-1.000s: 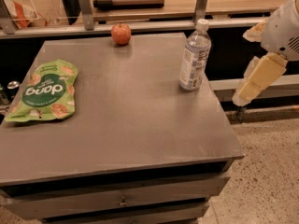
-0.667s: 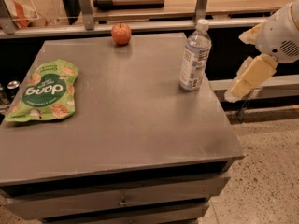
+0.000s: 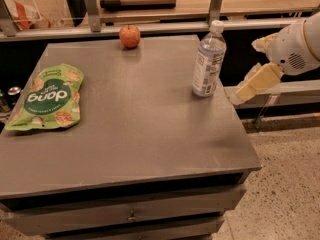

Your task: Move blue plastic bottle near apple

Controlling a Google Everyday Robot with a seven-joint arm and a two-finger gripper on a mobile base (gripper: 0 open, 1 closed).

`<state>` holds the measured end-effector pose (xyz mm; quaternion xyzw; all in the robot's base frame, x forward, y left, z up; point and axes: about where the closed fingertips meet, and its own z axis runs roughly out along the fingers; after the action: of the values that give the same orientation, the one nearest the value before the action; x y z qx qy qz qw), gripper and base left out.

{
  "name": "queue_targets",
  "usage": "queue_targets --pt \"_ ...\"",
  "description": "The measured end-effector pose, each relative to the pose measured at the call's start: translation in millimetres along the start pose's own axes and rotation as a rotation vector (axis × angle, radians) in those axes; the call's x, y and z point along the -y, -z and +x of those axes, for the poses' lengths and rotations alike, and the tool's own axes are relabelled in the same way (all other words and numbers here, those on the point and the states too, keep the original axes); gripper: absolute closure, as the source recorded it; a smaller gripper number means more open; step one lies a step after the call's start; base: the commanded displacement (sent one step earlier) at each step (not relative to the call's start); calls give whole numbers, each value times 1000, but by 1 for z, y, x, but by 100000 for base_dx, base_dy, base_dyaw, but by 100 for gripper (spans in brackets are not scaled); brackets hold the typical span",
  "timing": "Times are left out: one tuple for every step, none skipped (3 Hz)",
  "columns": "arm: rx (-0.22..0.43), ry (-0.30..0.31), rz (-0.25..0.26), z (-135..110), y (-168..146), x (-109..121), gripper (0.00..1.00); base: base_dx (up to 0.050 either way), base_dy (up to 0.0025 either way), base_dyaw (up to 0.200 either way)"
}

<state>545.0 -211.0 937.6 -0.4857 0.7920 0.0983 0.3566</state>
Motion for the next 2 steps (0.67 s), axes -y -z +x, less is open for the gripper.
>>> queue_targets --pt "64 -15 9 -7 -14 12 0 0 0 0" --pt "121 -16 8 -16 -29 23 0 0 0 0"
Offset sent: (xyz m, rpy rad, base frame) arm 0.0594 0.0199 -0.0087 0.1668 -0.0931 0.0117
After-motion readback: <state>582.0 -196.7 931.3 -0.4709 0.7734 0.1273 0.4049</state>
